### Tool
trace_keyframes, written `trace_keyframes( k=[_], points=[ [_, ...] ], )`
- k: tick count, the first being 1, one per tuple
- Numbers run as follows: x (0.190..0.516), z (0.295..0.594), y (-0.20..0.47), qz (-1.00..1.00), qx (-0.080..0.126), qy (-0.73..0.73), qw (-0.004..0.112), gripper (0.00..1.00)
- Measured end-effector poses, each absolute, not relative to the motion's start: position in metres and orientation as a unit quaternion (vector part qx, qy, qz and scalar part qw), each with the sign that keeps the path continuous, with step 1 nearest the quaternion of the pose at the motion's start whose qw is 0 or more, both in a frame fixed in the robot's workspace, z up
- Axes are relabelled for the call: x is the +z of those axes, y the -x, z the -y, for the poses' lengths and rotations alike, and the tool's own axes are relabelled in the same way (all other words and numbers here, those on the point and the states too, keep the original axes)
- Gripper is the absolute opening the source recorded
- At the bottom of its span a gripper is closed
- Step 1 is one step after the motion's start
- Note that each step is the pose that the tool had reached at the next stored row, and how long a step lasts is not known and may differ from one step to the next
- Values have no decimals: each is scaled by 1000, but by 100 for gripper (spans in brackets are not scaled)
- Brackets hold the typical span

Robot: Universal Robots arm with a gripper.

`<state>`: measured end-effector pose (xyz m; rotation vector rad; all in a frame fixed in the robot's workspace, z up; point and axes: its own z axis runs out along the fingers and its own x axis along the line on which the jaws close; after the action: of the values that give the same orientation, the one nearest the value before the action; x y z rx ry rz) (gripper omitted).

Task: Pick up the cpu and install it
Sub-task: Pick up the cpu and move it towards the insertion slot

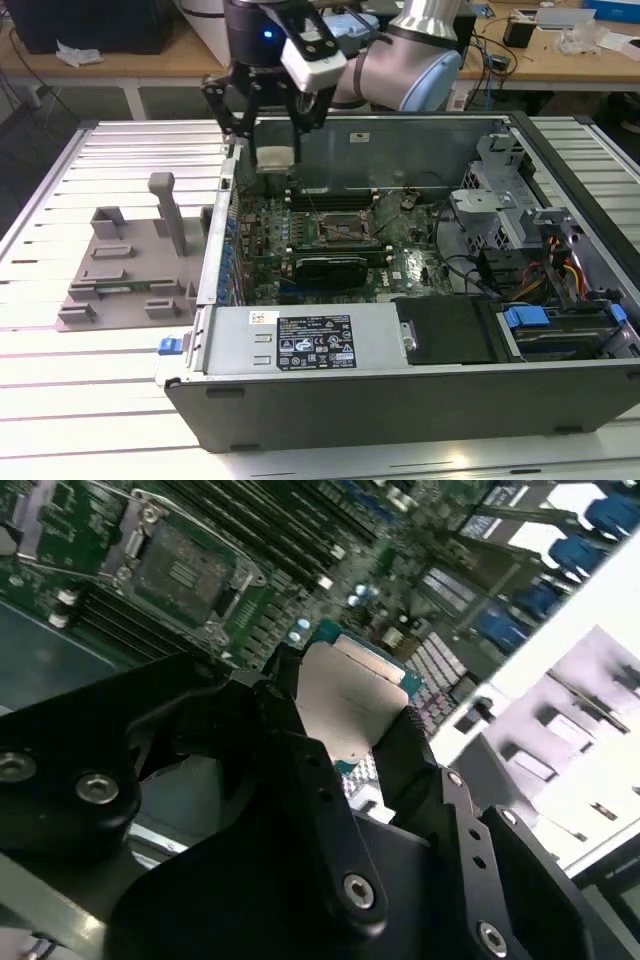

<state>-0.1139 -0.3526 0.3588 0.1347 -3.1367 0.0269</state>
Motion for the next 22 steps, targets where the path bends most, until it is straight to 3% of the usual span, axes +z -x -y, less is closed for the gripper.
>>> trace_keyframes(
  k=[8, 22],
  points=[
    [336, 340, 59, 999, 8, -43, 5, 54],
    [296, 302, 22, 999, 9, -43, 5, 54]
  ],
)
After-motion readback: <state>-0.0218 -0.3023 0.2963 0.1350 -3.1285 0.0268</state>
